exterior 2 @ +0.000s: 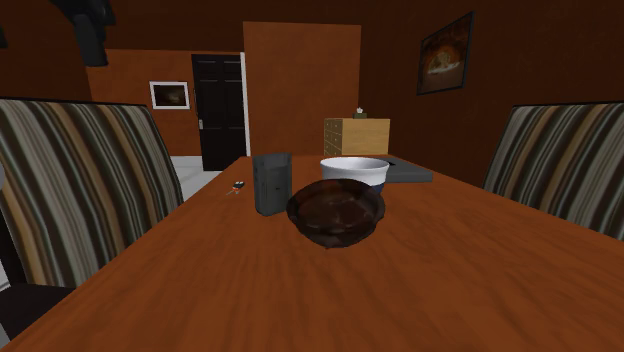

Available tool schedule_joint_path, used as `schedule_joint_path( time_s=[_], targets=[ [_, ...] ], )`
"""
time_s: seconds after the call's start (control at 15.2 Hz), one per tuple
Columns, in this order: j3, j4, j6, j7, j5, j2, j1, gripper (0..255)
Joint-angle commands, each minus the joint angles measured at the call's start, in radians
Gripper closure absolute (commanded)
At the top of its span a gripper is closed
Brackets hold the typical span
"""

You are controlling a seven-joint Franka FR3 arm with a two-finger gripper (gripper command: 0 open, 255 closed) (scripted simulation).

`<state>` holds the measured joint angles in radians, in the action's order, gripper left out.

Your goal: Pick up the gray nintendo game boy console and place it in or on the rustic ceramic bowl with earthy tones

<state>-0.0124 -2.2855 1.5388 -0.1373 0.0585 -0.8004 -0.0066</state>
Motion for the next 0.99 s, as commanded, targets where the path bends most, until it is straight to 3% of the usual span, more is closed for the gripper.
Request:
schedule_joint_path(
  time_s=[0.0,0.92],
  targets=[
    [0.000,0.000,0.000,0.000,0.000,0.000,0.000,0],
    [0.271,0.043,0.244,0.181,0.094,0.256,0.101,0]
  ],
)
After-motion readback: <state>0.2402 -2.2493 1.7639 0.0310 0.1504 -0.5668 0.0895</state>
